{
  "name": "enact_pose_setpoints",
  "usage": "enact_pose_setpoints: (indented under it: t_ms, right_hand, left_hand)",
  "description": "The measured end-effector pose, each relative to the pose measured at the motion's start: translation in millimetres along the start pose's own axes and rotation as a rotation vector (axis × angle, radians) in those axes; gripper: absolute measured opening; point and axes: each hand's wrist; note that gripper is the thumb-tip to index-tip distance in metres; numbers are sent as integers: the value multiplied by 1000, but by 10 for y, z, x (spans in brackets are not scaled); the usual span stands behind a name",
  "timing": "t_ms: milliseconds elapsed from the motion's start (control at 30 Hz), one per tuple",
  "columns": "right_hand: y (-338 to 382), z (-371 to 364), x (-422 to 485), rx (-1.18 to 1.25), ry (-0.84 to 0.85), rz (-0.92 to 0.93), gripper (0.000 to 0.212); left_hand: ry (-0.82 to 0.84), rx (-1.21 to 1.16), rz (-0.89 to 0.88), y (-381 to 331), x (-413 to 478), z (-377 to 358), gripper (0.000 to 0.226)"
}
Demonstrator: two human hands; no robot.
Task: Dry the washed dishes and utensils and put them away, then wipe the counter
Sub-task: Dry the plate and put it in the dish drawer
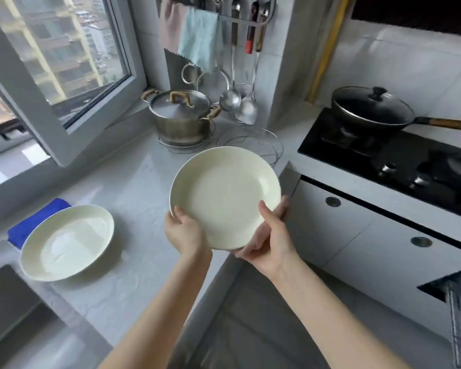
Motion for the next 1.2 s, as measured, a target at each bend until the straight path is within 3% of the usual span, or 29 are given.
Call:
enact_pose_setpoints:
  t_ms: [33,100,200,267,367,433,533,600,667,733,767,833,900,967,1033,1200]
  right_hand:
    - [11,126,-47,-60,-29,-6,35]
    - [158,585,-269,-230,-267,87,39]
    - [489,1429,-681,-734,-600,367,39]
    - [698,1889,-975,-1239,-660,482,58]
    - [794,2494,-1102,-2043,-620,419,100]
    - [762,2812,-1057,-2231,-547,473,91]
    - [766,3172,-1199,-2114,-325,508,60]
    - [760,3450,-1499,-2056,-147,612,50]
    - [706,3895,-1816,-2065,-130,678,48]
    - [653,4443,-2063,-2088,-392,750,42]
    - [652,4717,-2176,-1988,-523,752,33]
    - [708,5150,-2400,-1653,-781,833,33]
    - [808,5358,-2642,-1219,-997,856,29]
    - [870,5385,-2773,-812,-1105,851,25]
    - [927,5460,-2678,-542,-1145,768,22]
    - [1392,6306,-2566,115,-1147,635,23]
  left_hand:
    - [43,22,19,23,-16,-61,24]
    - [152,117,11,130,-210,-234,26]
    - [336,263,-50,320,-657,-514,29]
    - [468,327,-59,465,-1076,-698,28]
    - [704,334,-85,693,-1842,-961,33]
    - [833,323,-127,839,-2376,-1154,35]
    - [926,397,-114,1055,-2974,-1459,34]
    - [927,407,12,1183,-3193,-1645,33]
    - [927,420,63,1323,-3322,-1832,33]
    - [939,433,120,1489,-3509,-2008,31]
    - [938,444,183,1609,-3614,-2082,27]
    - [920,448,471,1873,-3851,-2226,12]
    - [907,417,860,2129,-4170,-2359,26]
    - [880,478,1025,2350,-4548,-2502,31]
    - [975,531,1003,2619,-4962,-2664,36]
    - [1309,588,701,3122,-5615,-3280,36]
Point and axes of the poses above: each hand's wrist, its own x-axis towards the middle knuckle, its own z-axis out of the back of the hand, y = z × x, and after that the axes turned 14 degrees about -x, right-handed
